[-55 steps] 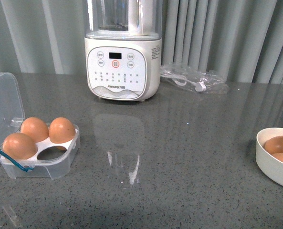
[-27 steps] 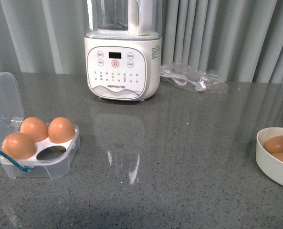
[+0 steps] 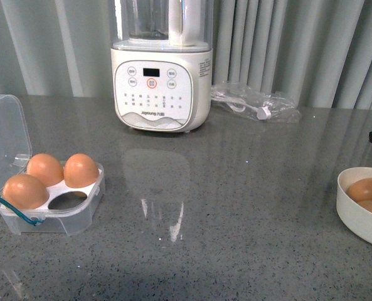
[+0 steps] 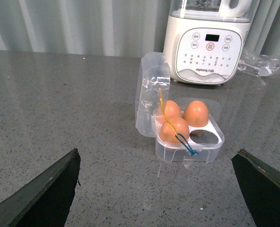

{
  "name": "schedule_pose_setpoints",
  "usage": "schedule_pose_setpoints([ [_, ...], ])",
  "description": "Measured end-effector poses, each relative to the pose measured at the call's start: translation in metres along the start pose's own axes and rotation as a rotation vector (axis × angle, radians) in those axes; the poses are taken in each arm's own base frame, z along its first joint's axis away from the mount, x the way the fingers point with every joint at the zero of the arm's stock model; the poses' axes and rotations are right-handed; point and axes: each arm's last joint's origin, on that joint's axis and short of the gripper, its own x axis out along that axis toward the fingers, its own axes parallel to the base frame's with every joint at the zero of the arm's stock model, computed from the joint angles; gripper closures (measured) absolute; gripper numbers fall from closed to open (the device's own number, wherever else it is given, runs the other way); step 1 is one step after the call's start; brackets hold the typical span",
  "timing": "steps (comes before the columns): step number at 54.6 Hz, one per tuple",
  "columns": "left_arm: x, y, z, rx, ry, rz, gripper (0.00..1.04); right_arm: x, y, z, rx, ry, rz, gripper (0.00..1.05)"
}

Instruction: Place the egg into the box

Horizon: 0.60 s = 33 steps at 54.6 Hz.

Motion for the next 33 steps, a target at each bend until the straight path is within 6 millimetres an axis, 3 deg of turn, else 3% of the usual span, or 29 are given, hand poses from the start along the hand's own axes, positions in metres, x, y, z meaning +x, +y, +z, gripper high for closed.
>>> schedule_pose_setpoints([
  [22, 0.000, 0.000, 0.000, 0.000, 0.000, 0.000, 0.07, 0.012, -0.011, -0.038, 0.049, 0.074, -0.011, 0.07],
  [33, 0.000, 0.000, 0.000, 0.000, 0.000, 0.000, 0.07, 0.011, -0.012, -0.041, 0.054, 0.077, -0.011, 0.07],
])
